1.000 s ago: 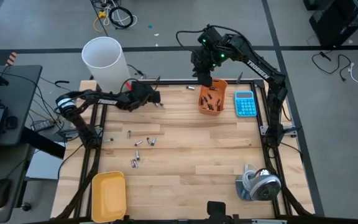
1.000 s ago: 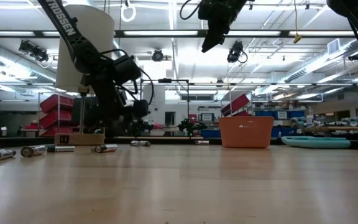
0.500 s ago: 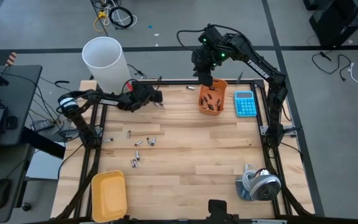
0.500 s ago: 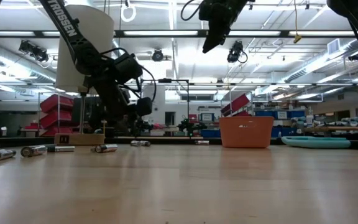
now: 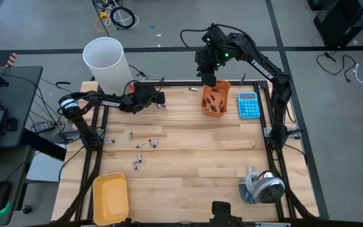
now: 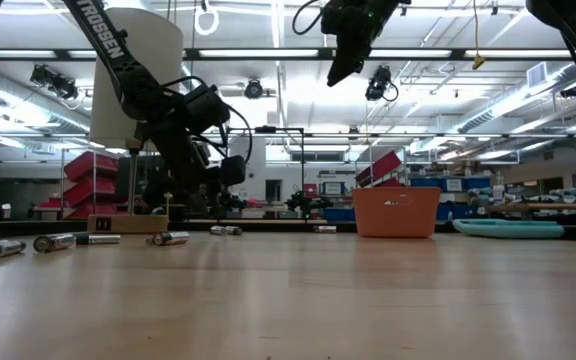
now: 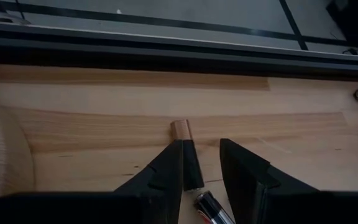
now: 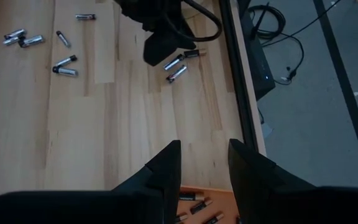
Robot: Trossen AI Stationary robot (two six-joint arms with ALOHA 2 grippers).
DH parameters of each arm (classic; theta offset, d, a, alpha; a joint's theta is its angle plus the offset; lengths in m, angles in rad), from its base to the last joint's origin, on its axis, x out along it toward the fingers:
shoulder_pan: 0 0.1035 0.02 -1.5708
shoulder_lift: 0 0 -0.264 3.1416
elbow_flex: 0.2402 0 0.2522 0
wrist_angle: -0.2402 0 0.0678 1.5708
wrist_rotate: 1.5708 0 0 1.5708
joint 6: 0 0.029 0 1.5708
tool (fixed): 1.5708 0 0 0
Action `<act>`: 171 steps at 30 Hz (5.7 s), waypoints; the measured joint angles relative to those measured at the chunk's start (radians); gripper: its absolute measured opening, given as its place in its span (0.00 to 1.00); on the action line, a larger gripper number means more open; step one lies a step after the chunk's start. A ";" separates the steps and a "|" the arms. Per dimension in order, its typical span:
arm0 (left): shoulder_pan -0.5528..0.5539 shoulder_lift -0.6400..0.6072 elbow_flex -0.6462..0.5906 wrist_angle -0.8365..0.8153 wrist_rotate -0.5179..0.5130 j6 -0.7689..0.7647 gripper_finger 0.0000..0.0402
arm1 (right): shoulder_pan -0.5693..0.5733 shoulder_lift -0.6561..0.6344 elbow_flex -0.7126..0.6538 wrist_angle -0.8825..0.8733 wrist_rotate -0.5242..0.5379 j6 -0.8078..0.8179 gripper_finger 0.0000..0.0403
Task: Sort batteries
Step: Put the black battery into the orange bin
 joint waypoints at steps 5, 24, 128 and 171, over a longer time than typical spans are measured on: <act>-0.001 0.000 0.000 0.000 0.000 0.003 0.27 | 0.000 0.000 0.000 0.000 0.000 0.000 0.30; -0.031 0.013 0.000 -0.005 -0.031 0.021 0.27 | 0.000 0.000 0.000 0.000 0.000 0.011 0.30; -0.160 -0.376 0.006 0.387 0.543 1.229 0.06 | 0.065 -0.105 -0.315 0.256 -0.548 -0.466 0.14; -0.287 -0.381 0.001 0.400 0.290 1.157 0.06 | 0.192 -0.103 -0.315 0.427 -0.099 -0.437 0.28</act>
